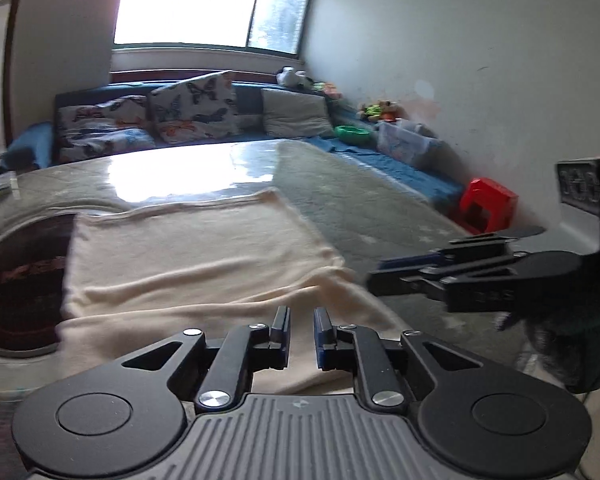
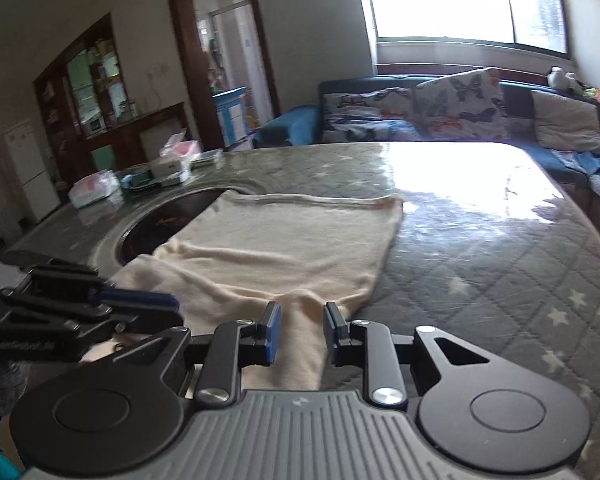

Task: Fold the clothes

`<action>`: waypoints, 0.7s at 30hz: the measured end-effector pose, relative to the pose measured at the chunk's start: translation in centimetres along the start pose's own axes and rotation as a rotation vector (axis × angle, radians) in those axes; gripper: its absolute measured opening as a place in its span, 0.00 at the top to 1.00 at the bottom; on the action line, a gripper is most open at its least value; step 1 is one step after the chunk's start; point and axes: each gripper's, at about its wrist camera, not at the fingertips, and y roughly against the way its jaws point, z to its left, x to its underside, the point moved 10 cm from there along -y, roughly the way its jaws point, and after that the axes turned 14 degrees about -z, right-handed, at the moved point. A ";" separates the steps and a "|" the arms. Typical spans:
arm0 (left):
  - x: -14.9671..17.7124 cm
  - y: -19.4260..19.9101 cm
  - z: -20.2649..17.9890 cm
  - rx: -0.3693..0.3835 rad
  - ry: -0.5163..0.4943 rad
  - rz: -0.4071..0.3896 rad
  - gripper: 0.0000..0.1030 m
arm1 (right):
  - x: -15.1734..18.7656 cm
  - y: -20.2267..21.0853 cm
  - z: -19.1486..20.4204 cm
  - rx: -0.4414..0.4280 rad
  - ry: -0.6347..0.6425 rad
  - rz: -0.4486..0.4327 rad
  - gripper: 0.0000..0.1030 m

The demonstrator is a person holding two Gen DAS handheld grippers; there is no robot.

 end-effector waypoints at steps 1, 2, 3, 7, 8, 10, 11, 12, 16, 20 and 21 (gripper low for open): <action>0.1 0.0 1.2 -0.027 0.010 0.007 0.87 | 0.2 -0.4 0.8 -0.016 0.015 0.008 0.77; 0.1 0.0 2.4 -0.055 0.019 0.014 0.87 | 0.3 -0.7 1.3 -0.026 0.029 0.013 0.77; 0.1 0.0 3.6 -0.085 0.023 0.015 0.87 | 0.4 -1.0 1.8 -0.035 0.044 0.016 0.77; 0.6 0.1 7.1 -0.172 0.035 0.028 0.87 | 0.8 -2.7 4.0 -0.078 0.097 0.028 0.77; 0.8 0.0 7.8 -0.189 0.038 0.035 0.87 | 0.8 -3.2 4.6 -0.092 0.107 0.031 0.78; 1.4 -0.1 8.9 -0.212 0.056 0.051 0.87 | 1.2 -4.0 5.0 -0.101 0.125 0.047 0.78; 1.7 -0.1 9.4 -0.220 0.067 0.059 0.86 | 1.4 -4.5 5.2 -0.103 0.133 0.056 0.78; 1.9 -0.1 9.8 -0.226 0.078 0.065 0.84 | 1.7 -4.8 5.2 -0.100 0.143 0.067 0.78; 1.2 0.5 9.6 -0.210 0.088 0.045 0.85 | 2.6 -5.3 4.8 -0.093 0.149 0.100 0.78; -0.2 0.1 8.2 -0.164 0.070 0.012 0.85 | 1.6 -4.6 4.7 -0.082 0.157 0.089 0.78; -0.3 -0.2 7.9 -0.151 0.067 0.011 0.85 | 1.4 -4.5 4.5 -0.073 0.165 0.086 0.78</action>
